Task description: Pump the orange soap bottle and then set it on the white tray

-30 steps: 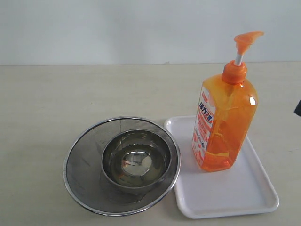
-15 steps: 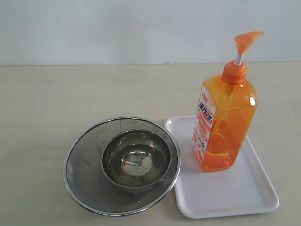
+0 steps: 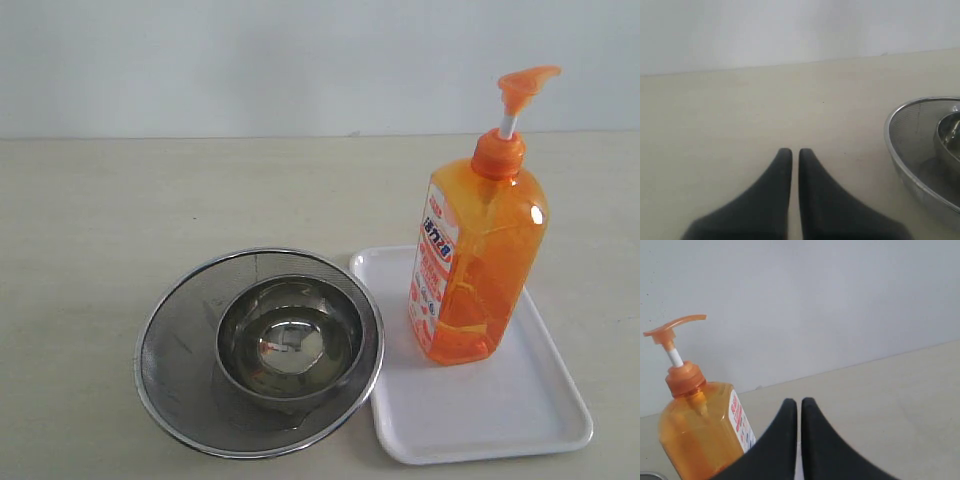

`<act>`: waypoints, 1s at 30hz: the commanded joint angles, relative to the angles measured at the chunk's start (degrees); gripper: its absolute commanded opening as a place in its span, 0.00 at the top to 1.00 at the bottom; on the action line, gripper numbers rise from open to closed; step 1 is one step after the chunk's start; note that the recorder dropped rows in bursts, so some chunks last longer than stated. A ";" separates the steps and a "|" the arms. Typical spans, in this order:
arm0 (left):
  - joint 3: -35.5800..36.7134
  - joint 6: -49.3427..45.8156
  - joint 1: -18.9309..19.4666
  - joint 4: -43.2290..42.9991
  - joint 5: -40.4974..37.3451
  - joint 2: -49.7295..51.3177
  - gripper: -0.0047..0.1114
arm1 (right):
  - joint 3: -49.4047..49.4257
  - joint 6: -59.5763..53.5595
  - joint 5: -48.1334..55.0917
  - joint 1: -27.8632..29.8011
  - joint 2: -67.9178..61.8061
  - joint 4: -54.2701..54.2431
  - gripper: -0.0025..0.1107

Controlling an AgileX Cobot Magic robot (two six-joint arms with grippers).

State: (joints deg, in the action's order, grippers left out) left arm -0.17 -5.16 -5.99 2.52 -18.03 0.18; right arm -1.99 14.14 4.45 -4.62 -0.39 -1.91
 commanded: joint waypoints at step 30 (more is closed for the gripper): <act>0.17 0.61 0.18 -0.21 0.24 -0.18 0.92 | 1.99 -15.44 9.29 0.06 0.39 2.83 0.98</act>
State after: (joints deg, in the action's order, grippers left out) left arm -0.17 -5.16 -5.99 2.38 -18.03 0.18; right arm -0.29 5.16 10.12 -4.62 -0.27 0.44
